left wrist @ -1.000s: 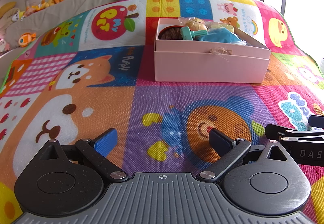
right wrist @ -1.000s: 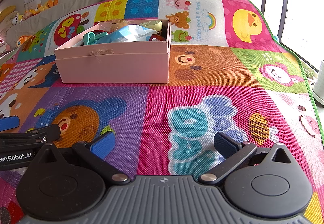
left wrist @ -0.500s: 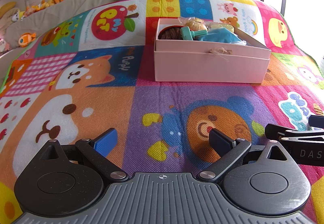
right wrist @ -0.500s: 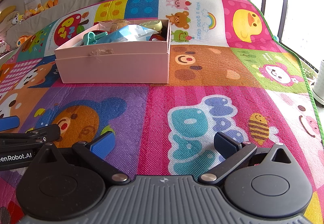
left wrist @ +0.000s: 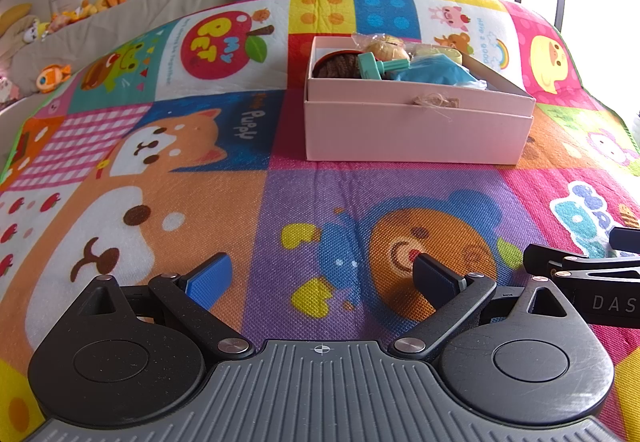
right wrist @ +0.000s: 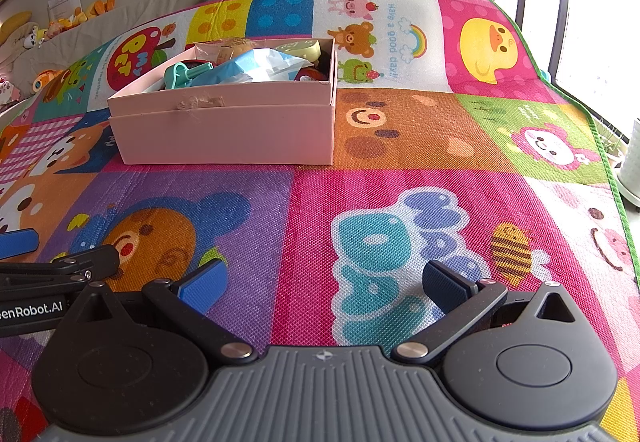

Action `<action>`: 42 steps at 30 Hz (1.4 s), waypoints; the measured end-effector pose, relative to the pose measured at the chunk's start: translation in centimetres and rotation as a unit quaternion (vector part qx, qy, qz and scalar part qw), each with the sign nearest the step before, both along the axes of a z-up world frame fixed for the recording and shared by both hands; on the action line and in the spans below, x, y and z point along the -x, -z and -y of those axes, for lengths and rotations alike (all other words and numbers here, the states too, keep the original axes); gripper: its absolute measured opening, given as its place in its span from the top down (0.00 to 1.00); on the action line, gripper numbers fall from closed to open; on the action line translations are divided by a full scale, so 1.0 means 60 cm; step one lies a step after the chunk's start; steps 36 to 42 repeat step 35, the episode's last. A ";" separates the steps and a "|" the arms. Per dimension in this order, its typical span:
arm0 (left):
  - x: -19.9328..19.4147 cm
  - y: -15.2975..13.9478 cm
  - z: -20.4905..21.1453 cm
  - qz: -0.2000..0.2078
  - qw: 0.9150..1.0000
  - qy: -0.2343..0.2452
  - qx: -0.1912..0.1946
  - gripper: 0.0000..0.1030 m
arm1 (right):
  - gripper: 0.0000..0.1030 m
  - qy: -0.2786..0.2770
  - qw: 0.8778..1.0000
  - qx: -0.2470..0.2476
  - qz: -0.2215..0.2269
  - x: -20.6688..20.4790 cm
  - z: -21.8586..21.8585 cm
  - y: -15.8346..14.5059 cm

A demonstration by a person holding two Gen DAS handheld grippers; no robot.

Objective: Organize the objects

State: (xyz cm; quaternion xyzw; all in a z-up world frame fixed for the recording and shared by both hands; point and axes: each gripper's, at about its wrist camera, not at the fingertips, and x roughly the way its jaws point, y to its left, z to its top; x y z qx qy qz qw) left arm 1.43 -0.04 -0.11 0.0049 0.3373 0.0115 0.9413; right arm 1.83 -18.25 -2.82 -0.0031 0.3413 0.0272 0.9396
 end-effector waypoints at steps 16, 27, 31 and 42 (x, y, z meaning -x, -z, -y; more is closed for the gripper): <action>0.000 0.000 0.000 0.000 1.000 0.000 0.000 0.03 | 0.00 0.000 1.000 0.000 0.000 0.001 0.001 0.000; -0.002 0.000 -0.001 0.000 1.000 -0.001 0.001 0.03 | 0.00 0.000 1.000 0.000 0.000 0.000 -0.001 0.000; -0.001 0.000 0.000 0.000 1.000 -0.002 0.000 0.03 | 0.00 0.000 1.000 0.000 0.000 0.001 0.000 0.000; -0.001 0.000 -0.001 0.000 1.000 -0.002 0.002 0.03 | 0.00 0.000 1.000 0.000 0.000 0.000 0.000 0.000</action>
